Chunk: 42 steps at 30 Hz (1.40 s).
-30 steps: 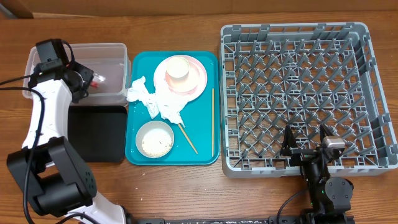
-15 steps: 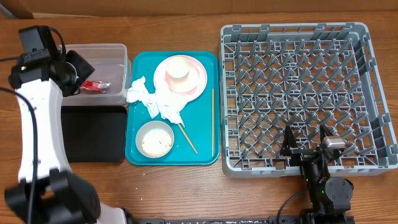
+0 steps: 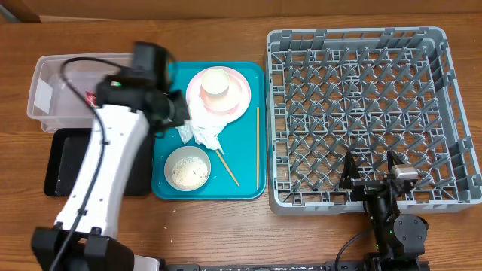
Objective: Sort waste into correct bins and load items into the dishwasher
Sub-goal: 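Move the wrapper over the clear bin and release it, then grasp the white napkins on the teal tray with the left gripper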
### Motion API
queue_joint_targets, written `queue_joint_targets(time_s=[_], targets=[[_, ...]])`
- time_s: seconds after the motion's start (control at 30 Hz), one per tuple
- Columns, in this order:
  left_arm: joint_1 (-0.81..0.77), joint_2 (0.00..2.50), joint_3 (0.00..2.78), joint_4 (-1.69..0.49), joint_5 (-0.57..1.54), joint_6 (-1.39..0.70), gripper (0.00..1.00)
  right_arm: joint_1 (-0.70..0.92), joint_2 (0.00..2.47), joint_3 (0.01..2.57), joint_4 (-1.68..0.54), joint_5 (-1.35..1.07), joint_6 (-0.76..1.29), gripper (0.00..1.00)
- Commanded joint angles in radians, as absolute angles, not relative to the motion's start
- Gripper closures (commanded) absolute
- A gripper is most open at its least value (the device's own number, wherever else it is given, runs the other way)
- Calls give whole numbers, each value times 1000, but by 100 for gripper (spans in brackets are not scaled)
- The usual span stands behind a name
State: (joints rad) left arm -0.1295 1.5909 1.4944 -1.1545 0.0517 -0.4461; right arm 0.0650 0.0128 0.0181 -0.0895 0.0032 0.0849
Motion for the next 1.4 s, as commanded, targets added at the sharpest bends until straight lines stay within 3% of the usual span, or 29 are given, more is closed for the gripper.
queue_joint_targets(time_s=[0.0,0.07,0.13,0.4,0.7,0.9,1.03,1.37], targets=[[-225,1618,1420,-1093,-117,-453,61,59,3,8,-84,-2,81,0],[-242,1633,1398,-1061,-136,-453,48,59,3,8,-84,-2,81,0],[-248,1653,1375,-1023,-138,-453,45,59,3,8,-84,-2,81,0],[-247,1778,1353,-882,-138,-448,61,59,3,8,-84,-2,81,0],[-245,1917,1353,-823,-138,-440,58,59,3,8,-84,-2,81,0],[-221,1930,1360,-796,-138,-440,69,59,3,8,-84,-2,81,0],[-204,1930,1365,-797,-138,-440,96,59,3,8,-84,-2,81,0],[-163,1929,1485,-929,-137,-441,96,59,3,8,-84,-2,81,0]])
